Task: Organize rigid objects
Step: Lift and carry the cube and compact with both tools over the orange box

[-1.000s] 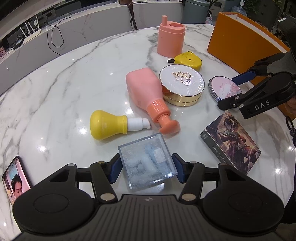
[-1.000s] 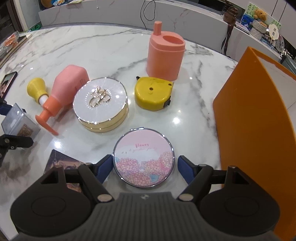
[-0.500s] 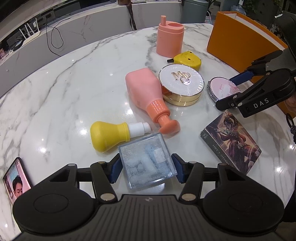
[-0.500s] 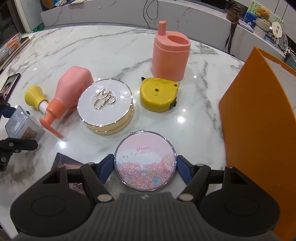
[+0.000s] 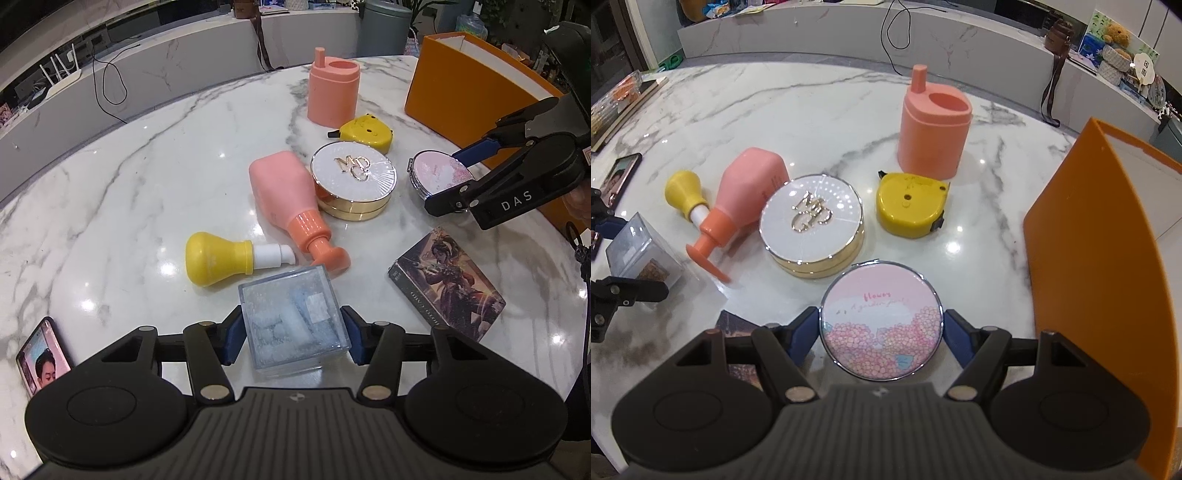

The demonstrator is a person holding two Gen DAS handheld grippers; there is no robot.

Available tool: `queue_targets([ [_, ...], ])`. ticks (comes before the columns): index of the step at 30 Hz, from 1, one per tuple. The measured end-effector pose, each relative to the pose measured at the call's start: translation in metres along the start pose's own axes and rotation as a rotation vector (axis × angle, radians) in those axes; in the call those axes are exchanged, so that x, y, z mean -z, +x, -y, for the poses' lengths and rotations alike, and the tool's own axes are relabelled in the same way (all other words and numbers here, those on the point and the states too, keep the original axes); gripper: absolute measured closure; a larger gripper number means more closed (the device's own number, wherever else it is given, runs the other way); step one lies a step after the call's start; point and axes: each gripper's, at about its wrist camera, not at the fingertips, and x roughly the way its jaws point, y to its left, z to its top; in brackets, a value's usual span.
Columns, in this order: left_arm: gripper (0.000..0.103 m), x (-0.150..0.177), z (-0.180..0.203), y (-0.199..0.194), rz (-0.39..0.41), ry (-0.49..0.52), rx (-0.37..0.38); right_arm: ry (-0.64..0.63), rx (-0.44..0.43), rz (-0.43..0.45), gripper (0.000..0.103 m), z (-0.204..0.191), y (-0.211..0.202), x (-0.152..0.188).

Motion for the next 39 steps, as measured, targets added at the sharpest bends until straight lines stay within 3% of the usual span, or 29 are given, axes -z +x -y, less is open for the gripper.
queue_targets([
  [7,0.042,-0.010,0.012,-0.019,0.037,-0.003,-0.023,0.006,0.000,0.030,0.031,0.003,-0.014,-0.002],
  [23,0.043,-0.046,0.063,-0.053,0.143,0.033,0.037,0.058,0.001,0.147,0.031,0.026,-0.070,0.000],
  [39,0.043,-0.088,0.124,-0.049,0.175,0.093,0.095,0.207,-0.038,0.283,0.031,0.077,-0.123,0.007],
])
